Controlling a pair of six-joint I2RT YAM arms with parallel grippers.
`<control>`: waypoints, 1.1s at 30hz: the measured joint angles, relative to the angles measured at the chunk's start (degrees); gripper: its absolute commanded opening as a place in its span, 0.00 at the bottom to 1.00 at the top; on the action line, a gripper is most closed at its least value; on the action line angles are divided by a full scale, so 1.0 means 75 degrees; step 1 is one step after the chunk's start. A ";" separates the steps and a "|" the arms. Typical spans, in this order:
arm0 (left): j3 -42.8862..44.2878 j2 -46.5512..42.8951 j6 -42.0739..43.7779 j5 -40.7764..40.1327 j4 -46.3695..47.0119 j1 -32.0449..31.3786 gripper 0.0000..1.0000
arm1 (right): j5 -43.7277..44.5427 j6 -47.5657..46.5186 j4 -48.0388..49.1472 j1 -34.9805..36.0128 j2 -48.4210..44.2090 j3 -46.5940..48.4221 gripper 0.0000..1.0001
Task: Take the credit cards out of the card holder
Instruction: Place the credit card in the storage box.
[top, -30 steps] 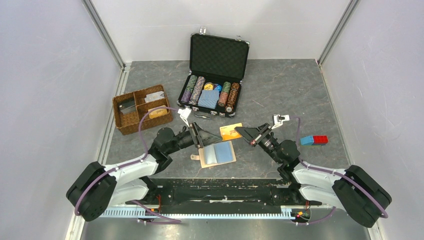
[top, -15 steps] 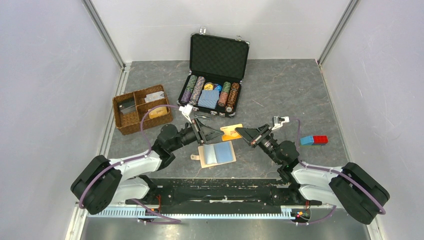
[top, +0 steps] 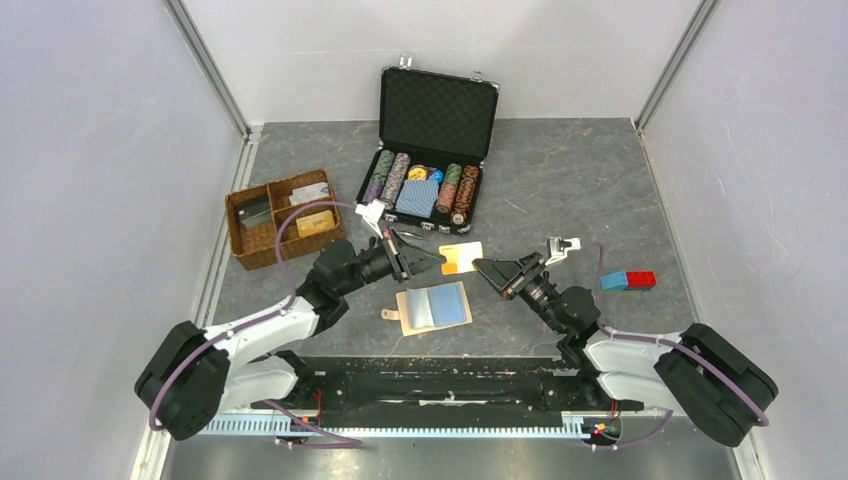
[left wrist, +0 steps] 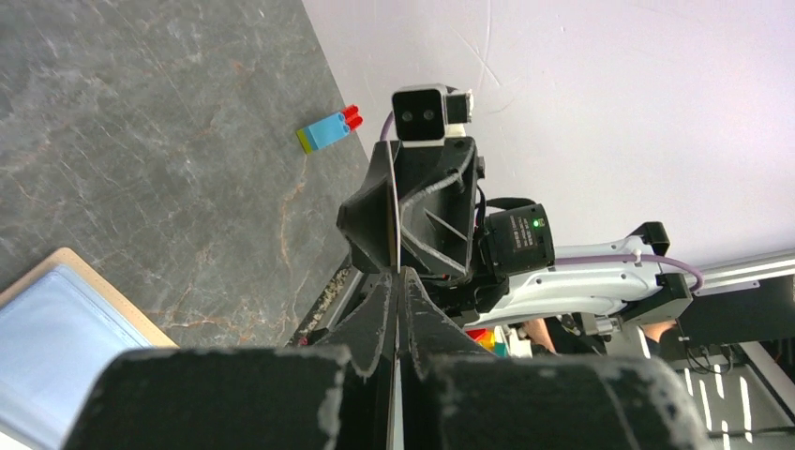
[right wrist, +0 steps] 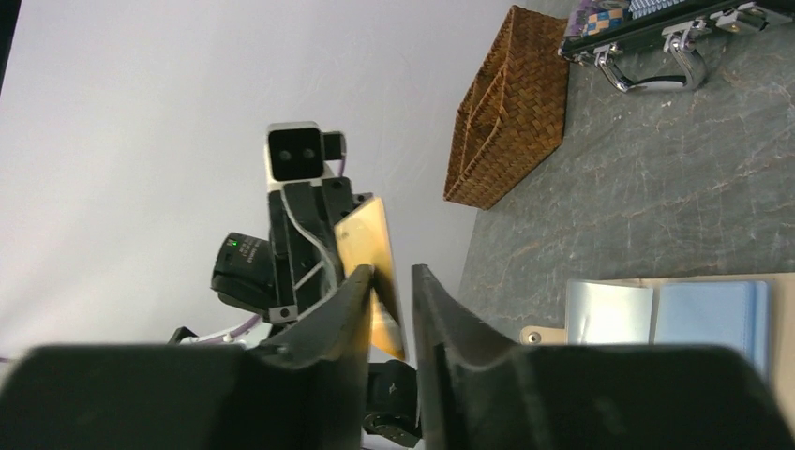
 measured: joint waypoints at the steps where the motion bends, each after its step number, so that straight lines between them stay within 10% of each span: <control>1: 0.0085 -0.0125 0.0108 0.0012 -0.0224 0.0067 0.02 | -0.0012 -0.0061 -0.0006 -0.0003 -0.0026 -0.0003 0.46; 9: 0.0775 -0.0860 0.0691 0.0790 -0.2171 0.1833 0.02 | -0.0580 -0.1652 -0.1702 -0.0003 -0.1139 0.0219 0.98; 33: 0.5840 0.1492 0.5668 0.2244 -1.0596 0.7286 0.02 | -0.0889 -0.5138 -0.6219 -0.0009 -0.4246 0.0516 0.98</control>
